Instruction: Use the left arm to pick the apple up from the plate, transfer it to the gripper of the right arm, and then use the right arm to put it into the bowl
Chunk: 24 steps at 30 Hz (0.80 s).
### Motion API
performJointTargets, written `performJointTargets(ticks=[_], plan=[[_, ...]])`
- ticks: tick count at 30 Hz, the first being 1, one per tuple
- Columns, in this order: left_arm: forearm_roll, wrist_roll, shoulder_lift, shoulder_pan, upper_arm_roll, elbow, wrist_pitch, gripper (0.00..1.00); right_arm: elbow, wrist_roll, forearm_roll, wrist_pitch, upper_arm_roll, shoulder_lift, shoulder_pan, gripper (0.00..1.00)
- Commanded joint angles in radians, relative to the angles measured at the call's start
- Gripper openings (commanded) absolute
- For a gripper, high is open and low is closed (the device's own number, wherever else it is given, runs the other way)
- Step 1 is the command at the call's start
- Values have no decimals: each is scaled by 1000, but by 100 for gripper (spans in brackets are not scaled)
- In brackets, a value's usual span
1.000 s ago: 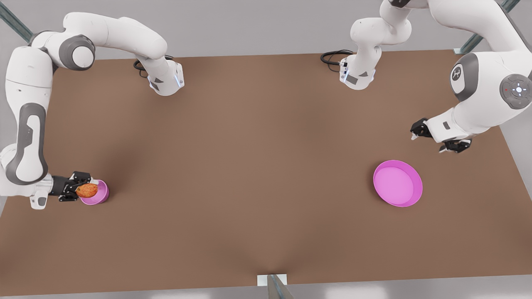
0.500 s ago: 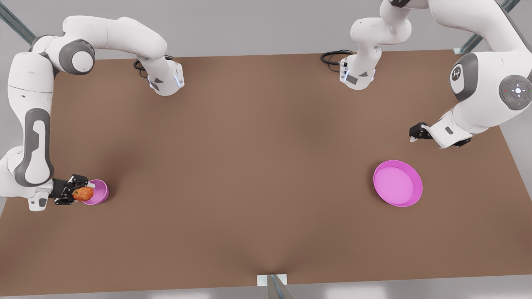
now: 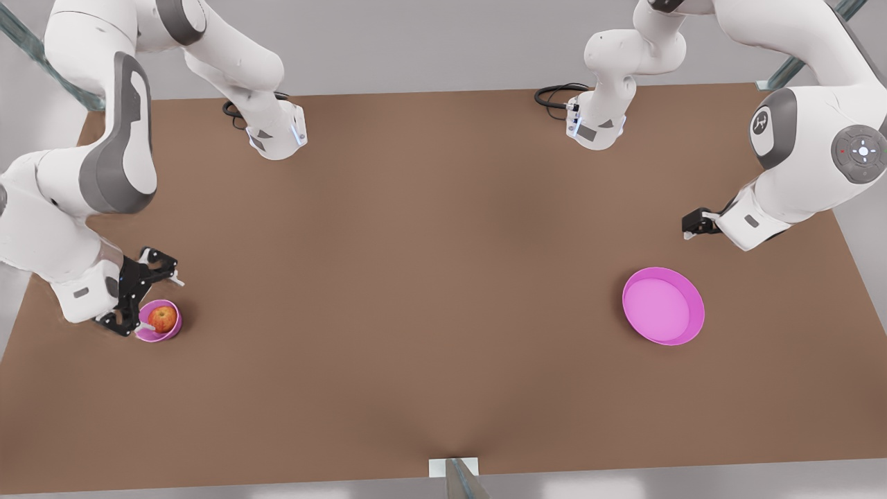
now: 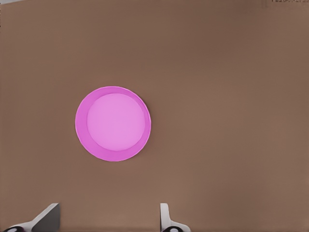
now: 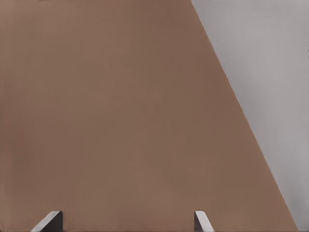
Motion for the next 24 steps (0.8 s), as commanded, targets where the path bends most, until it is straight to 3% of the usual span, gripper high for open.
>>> performJointTargets(ticks=[1, 3, 4, 24], plan=[[1, -82, 0, 0, 0, 1, 1, 100, -7, 1121, -111, -241, 12, -65, 52, 100], [3, -84, 29, 0, 0, 39, 1, 100, -21, 1181, -84, -210, -173, -88, 184, 100], [3, -84, 45, 2, 0, 62, 1, 100, -52, 1191, -79, -199, -183, -99, 192, 100], [3, -86, 64, 2, 0, 85, 1, 100, -17, 1244, -34, -208, -198, -45, 161, 100]])
